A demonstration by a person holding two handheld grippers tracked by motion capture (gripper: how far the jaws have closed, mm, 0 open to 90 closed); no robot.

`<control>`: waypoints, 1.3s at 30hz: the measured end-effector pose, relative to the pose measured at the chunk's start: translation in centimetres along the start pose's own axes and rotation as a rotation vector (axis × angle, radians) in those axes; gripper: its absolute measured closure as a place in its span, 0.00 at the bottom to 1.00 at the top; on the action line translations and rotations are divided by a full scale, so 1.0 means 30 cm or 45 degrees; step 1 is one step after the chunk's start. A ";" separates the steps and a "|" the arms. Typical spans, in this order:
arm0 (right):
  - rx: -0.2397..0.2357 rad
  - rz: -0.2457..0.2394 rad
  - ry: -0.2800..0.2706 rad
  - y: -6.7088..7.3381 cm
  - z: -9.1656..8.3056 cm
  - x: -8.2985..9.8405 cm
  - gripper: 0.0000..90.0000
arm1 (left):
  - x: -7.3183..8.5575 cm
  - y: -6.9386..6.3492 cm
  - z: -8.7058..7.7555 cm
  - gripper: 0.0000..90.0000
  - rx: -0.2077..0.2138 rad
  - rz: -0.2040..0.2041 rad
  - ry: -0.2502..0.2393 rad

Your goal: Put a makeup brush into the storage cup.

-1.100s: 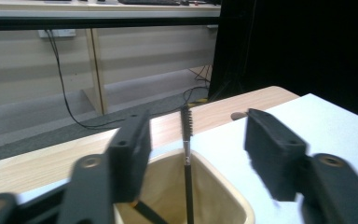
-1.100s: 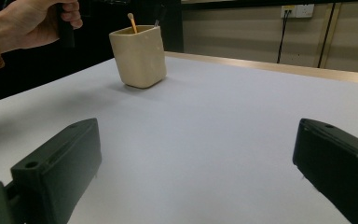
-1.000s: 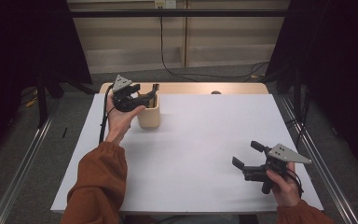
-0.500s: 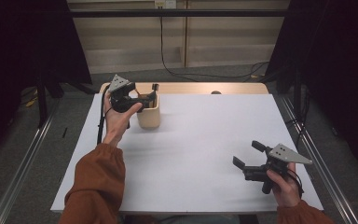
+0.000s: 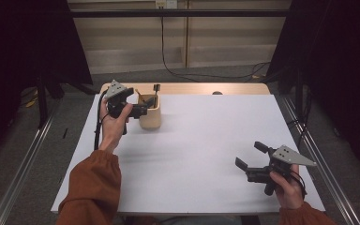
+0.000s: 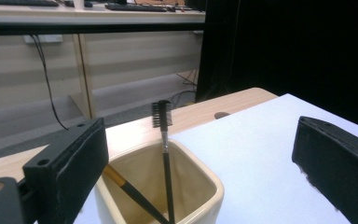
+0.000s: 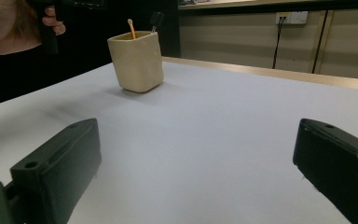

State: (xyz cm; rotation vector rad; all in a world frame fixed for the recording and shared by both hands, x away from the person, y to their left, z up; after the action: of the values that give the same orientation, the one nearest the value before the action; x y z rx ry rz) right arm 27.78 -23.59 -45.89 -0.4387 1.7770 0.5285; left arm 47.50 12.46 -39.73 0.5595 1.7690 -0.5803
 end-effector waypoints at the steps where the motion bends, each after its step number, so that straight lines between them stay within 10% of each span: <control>1: 0.000 -0.003 0.002 0.000 0.000 0.001 0.00 | 0.004 0.001 -0.004 0.04 -0.001 0.005 -0.005; 39: -0.008 -0.007 0.009 0.010 0.004 0.003 0.00 | 0.072 -0.086 -0.206 0.01 0.031 -0.004 -0.045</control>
State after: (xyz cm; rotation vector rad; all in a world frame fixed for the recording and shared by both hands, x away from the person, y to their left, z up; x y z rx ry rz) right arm 27.70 -23.28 -45.95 -0.4505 1.7810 0.5297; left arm 40.80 14.60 -40.04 0.5602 1.7317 -0.6115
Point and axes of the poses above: each handheld gripper's, and its own axes: z roughly forward along the jaws, x roughly out of its underside, y roughly to its left, the point moved 7 cm from there along z, roughly forward along the jaws, and after that the axes turned 1 degree about -z, right-handed, at the moved point
